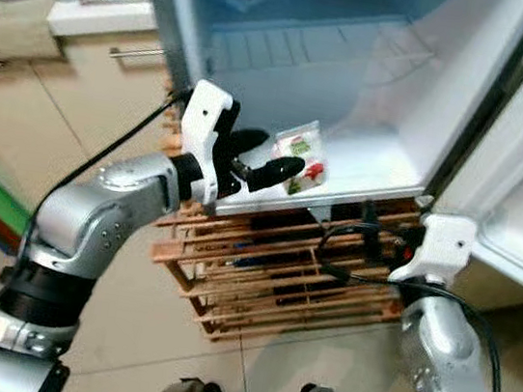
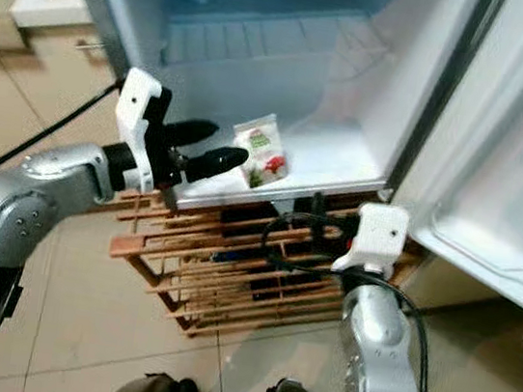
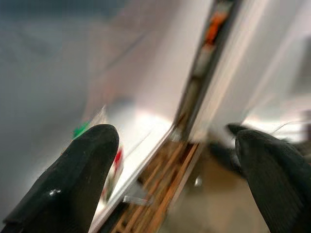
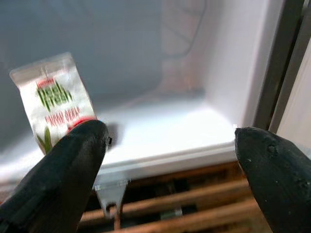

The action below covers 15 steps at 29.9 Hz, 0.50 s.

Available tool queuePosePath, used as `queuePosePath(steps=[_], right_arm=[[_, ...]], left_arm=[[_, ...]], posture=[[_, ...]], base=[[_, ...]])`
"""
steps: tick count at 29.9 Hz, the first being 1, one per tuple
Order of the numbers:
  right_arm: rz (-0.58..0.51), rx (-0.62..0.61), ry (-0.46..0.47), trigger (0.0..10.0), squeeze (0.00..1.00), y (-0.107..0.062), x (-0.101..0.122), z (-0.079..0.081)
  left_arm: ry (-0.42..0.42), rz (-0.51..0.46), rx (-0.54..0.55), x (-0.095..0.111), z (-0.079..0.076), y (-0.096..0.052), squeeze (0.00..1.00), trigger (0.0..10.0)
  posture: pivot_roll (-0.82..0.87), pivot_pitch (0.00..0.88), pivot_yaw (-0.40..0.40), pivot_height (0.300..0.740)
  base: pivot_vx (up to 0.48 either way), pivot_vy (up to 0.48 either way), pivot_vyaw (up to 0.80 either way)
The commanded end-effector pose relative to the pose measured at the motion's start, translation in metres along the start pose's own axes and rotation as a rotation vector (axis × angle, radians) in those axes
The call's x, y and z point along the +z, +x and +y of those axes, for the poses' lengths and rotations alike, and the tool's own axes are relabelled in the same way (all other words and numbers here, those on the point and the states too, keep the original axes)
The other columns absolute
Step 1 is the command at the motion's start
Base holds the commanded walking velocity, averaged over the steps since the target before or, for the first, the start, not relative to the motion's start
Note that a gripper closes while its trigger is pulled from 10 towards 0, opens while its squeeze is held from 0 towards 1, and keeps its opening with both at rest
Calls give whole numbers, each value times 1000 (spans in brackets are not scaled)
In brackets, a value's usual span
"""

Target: Restocking fridge

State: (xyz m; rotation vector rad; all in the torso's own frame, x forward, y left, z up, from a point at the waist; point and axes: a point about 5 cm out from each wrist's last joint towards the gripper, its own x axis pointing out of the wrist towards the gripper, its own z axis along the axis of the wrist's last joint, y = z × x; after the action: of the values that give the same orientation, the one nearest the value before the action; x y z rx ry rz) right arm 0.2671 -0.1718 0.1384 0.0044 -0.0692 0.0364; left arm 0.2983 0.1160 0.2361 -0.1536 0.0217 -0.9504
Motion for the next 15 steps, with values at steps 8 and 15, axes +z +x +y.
queuePosePath(steps=[8, 15], right_arm=[[-69, 21, 68, 10000, 0, 36, 17, 9], [-61, -11, -102, 10000, 0, 61, 17, 18]], left_arm=[[59, -73, -263, 40, -28, -32, 0, 10000], [9, -58, -215, 36, -30, -38, 0, 10000]], posture=[[-98, 87, 95, 740], [-10, 172, 96, 740]], base=[[0, 0, 0], [0, 0, 0]])
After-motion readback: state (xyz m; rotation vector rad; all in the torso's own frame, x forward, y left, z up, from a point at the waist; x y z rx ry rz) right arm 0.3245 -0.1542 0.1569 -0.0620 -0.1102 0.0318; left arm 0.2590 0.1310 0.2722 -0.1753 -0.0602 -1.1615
